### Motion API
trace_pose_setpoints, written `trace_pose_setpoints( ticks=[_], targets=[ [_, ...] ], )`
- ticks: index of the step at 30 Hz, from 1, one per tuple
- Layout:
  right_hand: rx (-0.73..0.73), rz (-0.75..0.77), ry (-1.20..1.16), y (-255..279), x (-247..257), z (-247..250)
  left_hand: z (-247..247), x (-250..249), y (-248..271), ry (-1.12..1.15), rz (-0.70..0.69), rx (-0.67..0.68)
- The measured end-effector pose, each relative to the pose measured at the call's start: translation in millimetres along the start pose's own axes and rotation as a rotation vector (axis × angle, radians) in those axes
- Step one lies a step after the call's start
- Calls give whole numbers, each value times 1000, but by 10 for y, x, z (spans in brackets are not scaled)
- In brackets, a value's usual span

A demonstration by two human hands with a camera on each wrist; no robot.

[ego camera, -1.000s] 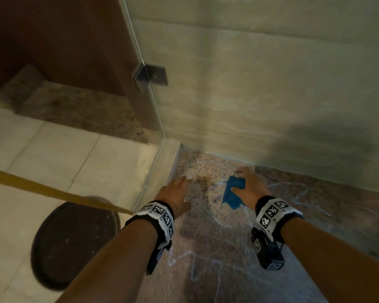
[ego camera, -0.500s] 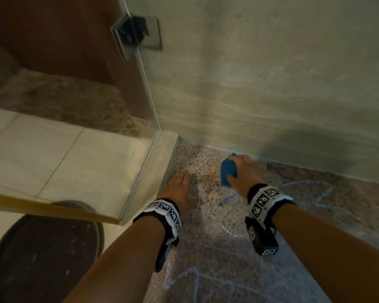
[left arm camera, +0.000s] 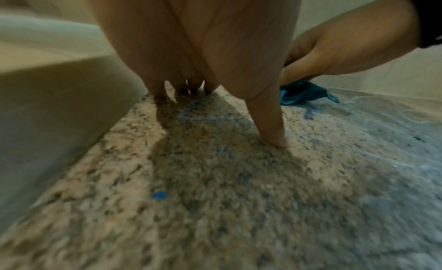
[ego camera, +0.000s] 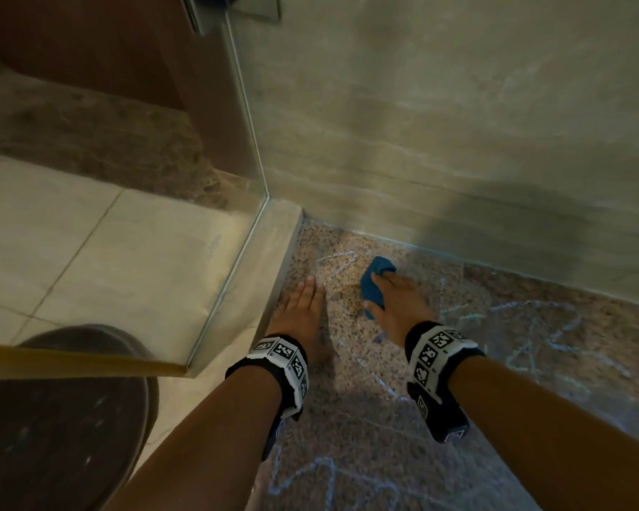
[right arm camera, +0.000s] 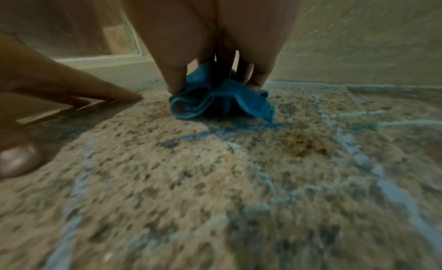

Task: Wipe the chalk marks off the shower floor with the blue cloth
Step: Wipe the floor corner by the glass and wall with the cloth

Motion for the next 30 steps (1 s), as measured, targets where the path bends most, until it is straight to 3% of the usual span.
trace_pose_setpoints(
  ticks=[7,12,15,18,21,25,26,30],
  targets=[
    [-79,-22,-13,-252,-15,156,15,0,1,-19,-18,8],
    [-65,288,101,-222,453,-10,25,-6,-26,-42,4,37],
    [-118,210,153,-294,341,170,36,-16,-10,-32,9,59],
    [-160,16,-78,-411,184,276,46,-19,3,-11,7,68],
    [-119,66,-39,-406,326,161,55,-19,-1,-1,10,65],
    [-156,293,165,-362,431,123,57,-26,-1,-20,11,69],
    [-189,296,161,-397,390,186,59,-26,1,-25,10,70],
    [-186,74,-45,-522,169,459,61,-14,-4,-34,8,82]
  ],
)
Point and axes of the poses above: each hand's wrist, its own y-axis away from the middle knuckle, its own z-axis out of the back of the hand, x = y × z, the point moved 6 cm from there along -y, towards the middle knuckle
